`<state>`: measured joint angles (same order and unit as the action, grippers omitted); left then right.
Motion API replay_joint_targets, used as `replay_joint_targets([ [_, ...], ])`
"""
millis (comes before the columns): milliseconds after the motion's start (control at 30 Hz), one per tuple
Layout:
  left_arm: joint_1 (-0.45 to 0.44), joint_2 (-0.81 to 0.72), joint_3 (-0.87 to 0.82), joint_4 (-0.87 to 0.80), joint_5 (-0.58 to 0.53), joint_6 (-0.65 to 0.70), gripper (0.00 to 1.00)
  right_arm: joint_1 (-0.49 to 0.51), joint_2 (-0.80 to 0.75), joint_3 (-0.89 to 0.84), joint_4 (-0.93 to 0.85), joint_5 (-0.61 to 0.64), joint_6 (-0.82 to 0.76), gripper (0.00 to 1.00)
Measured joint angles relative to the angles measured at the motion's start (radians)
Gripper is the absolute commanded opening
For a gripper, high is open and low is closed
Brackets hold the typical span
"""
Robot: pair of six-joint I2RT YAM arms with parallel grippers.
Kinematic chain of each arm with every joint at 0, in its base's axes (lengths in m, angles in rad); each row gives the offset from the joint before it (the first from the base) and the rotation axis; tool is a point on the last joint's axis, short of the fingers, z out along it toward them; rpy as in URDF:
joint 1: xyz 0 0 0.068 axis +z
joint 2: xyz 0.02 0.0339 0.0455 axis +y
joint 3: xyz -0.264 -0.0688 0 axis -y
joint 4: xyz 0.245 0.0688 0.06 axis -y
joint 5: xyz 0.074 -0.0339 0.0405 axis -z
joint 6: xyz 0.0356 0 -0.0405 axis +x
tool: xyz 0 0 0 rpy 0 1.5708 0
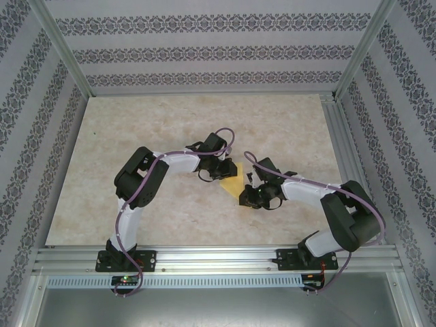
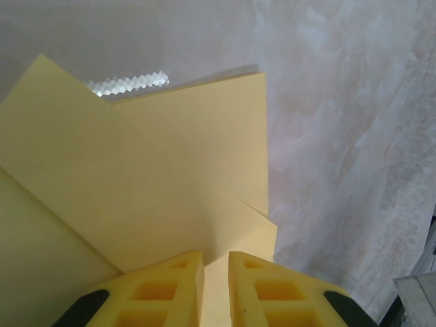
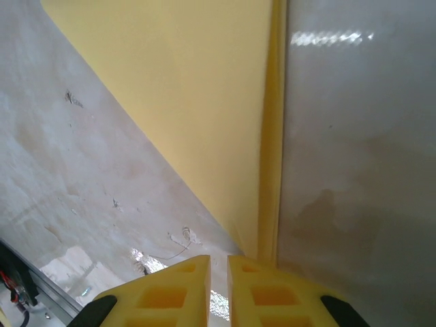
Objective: Fold a paper plane with a square sheet of paper (fold left side to right side)
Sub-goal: Fourth fold the wing at the center of the table.
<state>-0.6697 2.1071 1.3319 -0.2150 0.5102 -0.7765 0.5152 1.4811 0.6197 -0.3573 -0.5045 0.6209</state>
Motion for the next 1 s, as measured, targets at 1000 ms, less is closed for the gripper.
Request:
replay_joint_targets([
  [1000,-0.001,0.008,0.007,-0.001,-0.001,0.0,0.19,-0.113,-0.023,-0.147,0.195,-0.115,-0.037,0.13],
])
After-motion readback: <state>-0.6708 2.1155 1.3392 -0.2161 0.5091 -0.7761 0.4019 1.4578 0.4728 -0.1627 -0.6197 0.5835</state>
